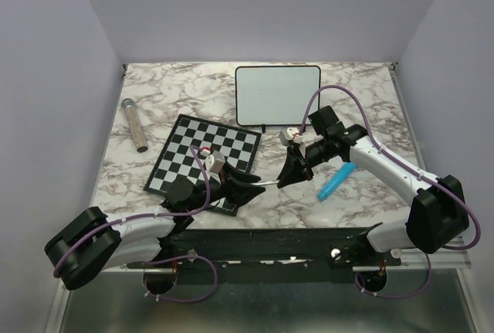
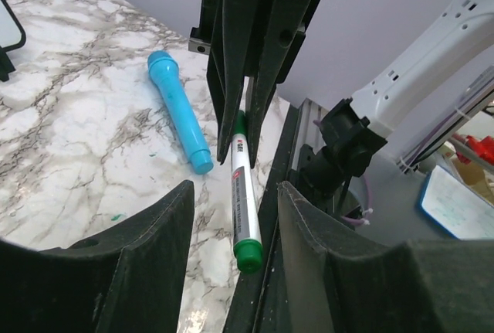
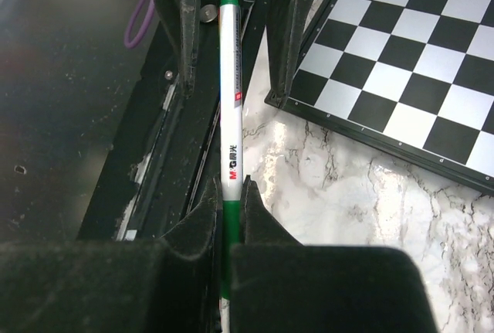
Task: Write a sentence on the whiteboard
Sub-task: Pass from the right arm to the left
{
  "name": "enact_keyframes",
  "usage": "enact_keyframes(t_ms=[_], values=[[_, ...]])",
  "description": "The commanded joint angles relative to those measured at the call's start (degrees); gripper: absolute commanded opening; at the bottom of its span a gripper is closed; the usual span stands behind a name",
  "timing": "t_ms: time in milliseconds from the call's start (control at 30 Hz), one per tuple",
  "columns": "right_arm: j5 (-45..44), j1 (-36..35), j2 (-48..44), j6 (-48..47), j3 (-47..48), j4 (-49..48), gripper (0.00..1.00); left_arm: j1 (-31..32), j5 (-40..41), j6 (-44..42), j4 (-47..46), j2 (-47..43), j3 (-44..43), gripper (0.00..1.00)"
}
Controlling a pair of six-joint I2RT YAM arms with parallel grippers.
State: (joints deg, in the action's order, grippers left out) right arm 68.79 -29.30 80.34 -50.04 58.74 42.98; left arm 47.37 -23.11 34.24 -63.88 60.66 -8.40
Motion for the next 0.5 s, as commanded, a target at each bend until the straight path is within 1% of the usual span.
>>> enact_keyframes(t_ms=[0,167,467], values=[[2.2,-0.3,-1.1,4.2,-1.2,-4.5,0.01,0.3,0.6,5.7,-14.3,4.5,0.0,0.54],[1.8,-0.3,-1.0,5.7,-1.9,-6.3,0.01,0.2,0.2,6.7,-16.1,7.1,-1.0,0.52],[1.2,-0.3,-0.3,6.1,-2.0,-6.9,0.01,0.2,0.8,5.1,-11.3,4.6,-1.4,0.46]])
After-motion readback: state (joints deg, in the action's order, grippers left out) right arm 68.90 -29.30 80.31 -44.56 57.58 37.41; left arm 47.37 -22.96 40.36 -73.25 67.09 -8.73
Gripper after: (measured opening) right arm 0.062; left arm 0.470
